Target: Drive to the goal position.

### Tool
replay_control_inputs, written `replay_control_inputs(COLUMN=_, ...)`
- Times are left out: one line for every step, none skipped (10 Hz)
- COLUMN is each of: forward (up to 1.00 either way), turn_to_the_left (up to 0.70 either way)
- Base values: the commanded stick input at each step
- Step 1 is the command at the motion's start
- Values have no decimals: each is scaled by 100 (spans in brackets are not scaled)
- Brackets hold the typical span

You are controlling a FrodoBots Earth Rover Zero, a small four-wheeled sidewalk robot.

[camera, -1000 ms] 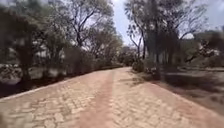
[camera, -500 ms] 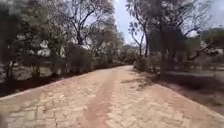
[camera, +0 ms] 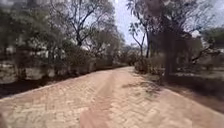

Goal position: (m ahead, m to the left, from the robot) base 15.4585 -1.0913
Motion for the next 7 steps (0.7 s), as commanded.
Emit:
replay_control_inputs(forward=100, turn_to_the_left=0)
replay_control_inputs(forward=100, turn_to_the_left=0)
replay_control_inputs(forward=100, turn_to_the_left=0)
replay_control_inputs(forward=100, turn_to_the_left=0)
replay_control_inputs(forward=100, turn_to_the_left=0)
replay_control_inputs(forward=100, turn_to_the_left=0)
replay_control_inputs(forward=100, turn_to_the_left=0)
